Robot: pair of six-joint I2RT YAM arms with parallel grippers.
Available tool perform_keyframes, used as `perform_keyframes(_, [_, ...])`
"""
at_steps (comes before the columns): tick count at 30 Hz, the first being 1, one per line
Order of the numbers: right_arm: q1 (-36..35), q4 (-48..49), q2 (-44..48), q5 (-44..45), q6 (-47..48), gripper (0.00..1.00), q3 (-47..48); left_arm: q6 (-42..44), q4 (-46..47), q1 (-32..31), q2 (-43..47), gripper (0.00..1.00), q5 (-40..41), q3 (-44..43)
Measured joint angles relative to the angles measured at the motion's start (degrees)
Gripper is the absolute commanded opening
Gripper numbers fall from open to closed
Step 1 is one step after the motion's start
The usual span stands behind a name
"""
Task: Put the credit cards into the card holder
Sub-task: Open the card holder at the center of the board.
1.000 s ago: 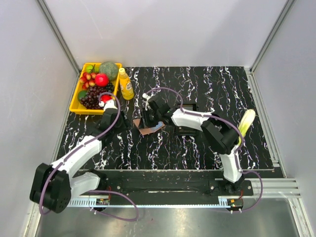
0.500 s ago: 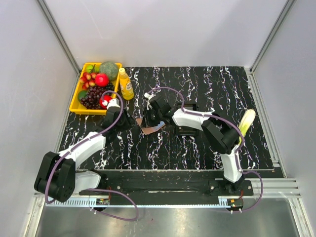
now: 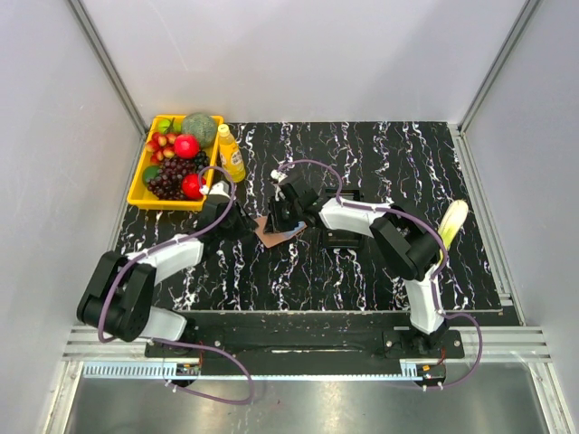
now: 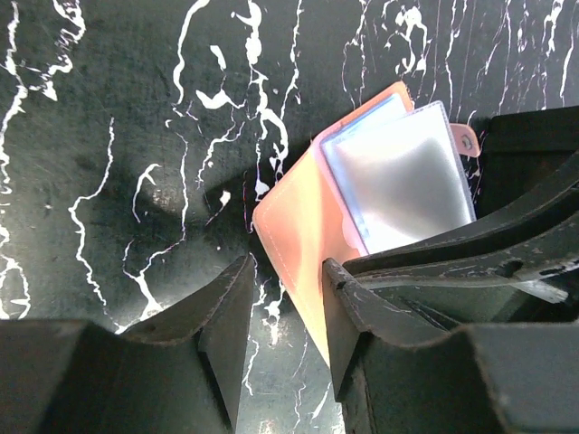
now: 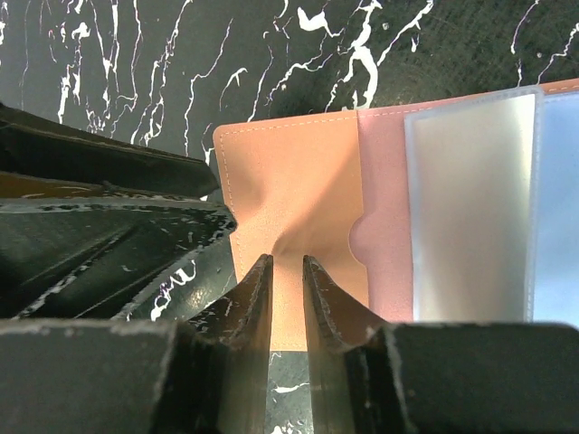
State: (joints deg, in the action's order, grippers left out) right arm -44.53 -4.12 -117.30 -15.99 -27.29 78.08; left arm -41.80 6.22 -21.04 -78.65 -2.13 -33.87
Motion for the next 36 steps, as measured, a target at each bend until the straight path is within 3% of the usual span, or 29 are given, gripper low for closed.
perform_keyframes(8, [0.0,0.0,0.0,0.1,0.0,0.25,-0.3,-1.8,5.4,0.1,-2.4,0.36,-3.2,0.8])
perform_keyframes(15, [0.0,0.0,0.0,0.0,0.0,0.25,-0.5,-1.6,3.8,0.1,-4.2,0.31,-3.8,-0.7])
perform_keyframes(22, [0.2,0.5,0.0,0.0,-0.4,0.26,-1.2,-1.5,4.0,0.1,-9.5,0.0,-4.2,-0.8])
perform_keyframes(29, [1.7,0.6,1.9,0.1,-0.7,0.3,-3.1,-0.1,4.2,0.1,-11.9,0.0,-4.9,-2.2])
perform_keyframes(36, [5.3,1.0,11.7,1.7,0.1,0.32,-4.7,4.7,0.7,0.2,-11.9,0.0,-4.5,-4.4])
